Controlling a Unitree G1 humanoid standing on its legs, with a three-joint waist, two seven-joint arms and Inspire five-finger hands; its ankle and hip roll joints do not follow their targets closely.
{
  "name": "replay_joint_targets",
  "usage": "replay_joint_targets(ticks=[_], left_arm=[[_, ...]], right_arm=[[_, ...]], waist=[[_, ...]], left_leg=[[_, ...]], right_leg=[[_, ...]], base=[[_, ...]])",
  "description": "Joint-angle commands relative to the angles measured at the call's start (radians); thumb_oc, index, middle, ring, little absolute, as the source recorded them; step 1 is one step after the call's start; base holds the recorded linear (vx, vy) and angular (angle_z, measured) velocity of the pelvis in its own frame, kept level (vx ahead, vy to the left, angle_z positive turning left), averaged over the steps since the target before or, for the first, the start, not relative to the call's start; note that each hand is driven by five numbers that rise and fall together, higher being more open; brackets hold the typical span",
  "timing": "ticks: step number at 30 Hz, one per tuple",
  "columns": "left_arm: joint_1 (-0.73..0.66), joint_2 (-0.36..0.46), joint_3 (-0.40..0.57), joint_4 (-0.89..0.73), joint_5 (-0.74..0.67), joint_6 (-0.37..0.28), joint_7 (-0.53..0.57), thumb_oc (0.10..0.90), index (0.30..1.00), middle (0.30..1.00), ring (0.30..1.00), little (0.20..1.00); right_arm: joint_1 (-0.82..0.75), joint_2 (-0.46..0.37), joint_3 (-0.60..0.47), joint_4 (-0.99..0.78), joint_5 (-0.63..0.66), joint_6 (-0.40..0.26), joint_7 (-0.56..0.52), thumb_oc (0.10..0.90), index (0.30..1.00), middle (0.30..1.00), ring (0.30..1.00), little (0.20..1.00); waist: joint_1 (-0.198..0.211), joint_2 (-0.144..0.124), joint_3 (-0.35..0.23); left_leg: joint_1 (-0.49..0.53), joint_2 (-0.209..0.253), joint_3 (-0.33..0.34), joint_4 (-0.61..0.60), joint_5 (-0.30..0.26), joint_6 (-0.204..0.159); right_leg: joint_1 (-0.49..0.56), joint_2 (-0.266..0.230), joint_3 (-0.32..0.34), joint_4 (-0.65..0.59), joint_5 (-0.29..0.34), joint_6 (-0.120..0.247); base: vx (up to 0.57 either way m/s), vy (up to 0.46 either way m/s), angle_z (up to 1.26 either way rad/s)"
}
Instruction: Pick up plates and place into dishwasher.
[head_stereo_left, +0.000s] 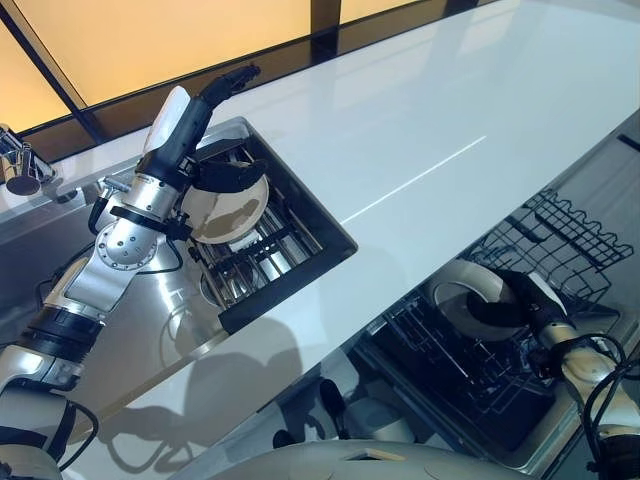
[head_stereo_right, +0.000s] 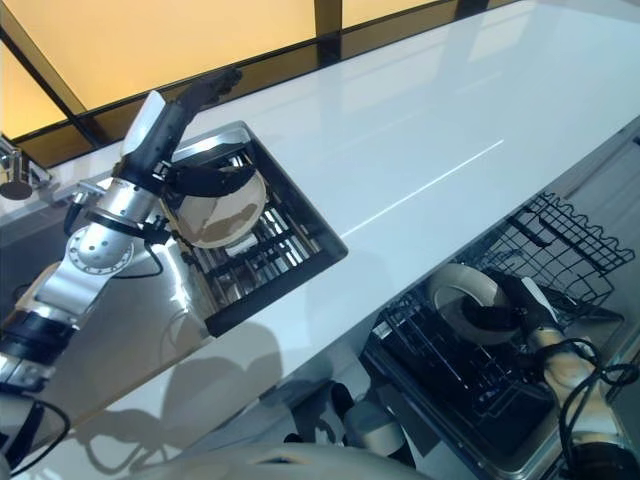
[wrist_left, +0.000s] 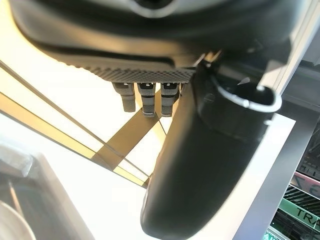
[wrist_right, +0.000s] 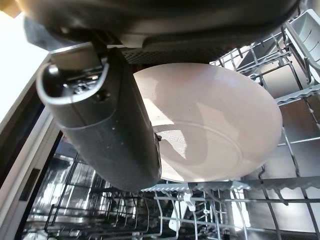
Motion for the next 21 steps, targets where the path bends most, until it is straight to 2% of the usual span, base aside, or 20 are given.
replay_joint_targets(ticks=[1,10,16,17,18,21], left_arm=[[-0.21,0.026,-0.027,-0.069,-0.072,-0.05,0.071,0.8,0.9,0.9,0.9,0.9],[-0.246,0.013,-0.056,-0.089,-0.064,-0.029,0.076,0.8,0.9,0.9,0.9,0.9],[-0.243,0.018,-0.05,-0.09,-0.065,-0.023,0.069,0.8,0.9,0.9,0.9,0.9],[-0.241,0.016,-0.048,-0.092,-0.06,-0.02,0.067,0.8,0.9,0.9,0.9,0.9],[-0.242,0.017,-0.046,-0.091,-0.059,-0.019,0.065,0.8,0.9,0.9,0.9,0.9],[-0.239,0.011,-0.043,-0.095,-0.051,-0.012,0.071,0.8,0.9,0.9,0.9,0.9]], right_arm=[[-0.016,0.013,0.09,0.035,0.017,-0.025,0.011,0.1,0.3,0.3,0.3,0.2],[-0.029,0.031,0.167,0.124,-0.125,0.011,0.001,0.1,0.3,0.3,0.3,0.2],[-0.012,0.043,0.171,0.132,-0.116,0.003,-0.005,0.1,0.3,0.3,0.3,0.2],[-0.006,0.046,0.165,0.125,-0.119,0.002,-0.011,0.213,0.396,0.396,0.396,0.313],[0.002,0.046,0.157,0.12,-0.118,-0.004,-0.019,0.8,0.9,0.9,0.9,0.9],[0.02,0.049,0.132,0.094,-0.107,-0.019,-0.029,0.8,0.9,0.9,0.9,0.9]], waist=[[0.025,0.015,-0.077],[0.033,0.013,-0.083],[0.022,0.006,-0.085],[0.019,0.005,-0.084],[0.016,0.003,-0.084],[0.006,0.001,-0.08]], left_leg=[[-0.019,0.012,0.014,0.033,-0.04,0.008],[-0.011,0.015,0.009,0.029,-0.044,0.007],[-0.008,0.016,0.014,0.027,-0.043,0.008],[-0.008,0.017,0.015,0.027,-0.043,0.008],[-0.007,0.017,0.017,0.028,-0.043,0.008],[-0.006,0.018,0.021,0.029,-0.045,0.01]], right_leg=[[-0.02,-0.043,-0.062,0.054,-0.035,0.151],[-0.011,-0.045,-0.062,0.048,-0.036,0.15],[-0.015,-0.044,-0.052,0.046,-0.029,0.151],[-0.017,-0.044,-0.05,0.048,-0.028,0.152],[-0.017,-0.044,-0.047,0.048,-0.027,0.153],[-0.022,-0.044,-0.042,0.051,-0.024,0.156]], base=[[0.0,0.0,0.0],[0.0,0.001,0.01],[0.0,0.0,0.0],[0.0,0.0,0.0],[0.0,0.0,0.0],[0.0,0.0,0.0]])
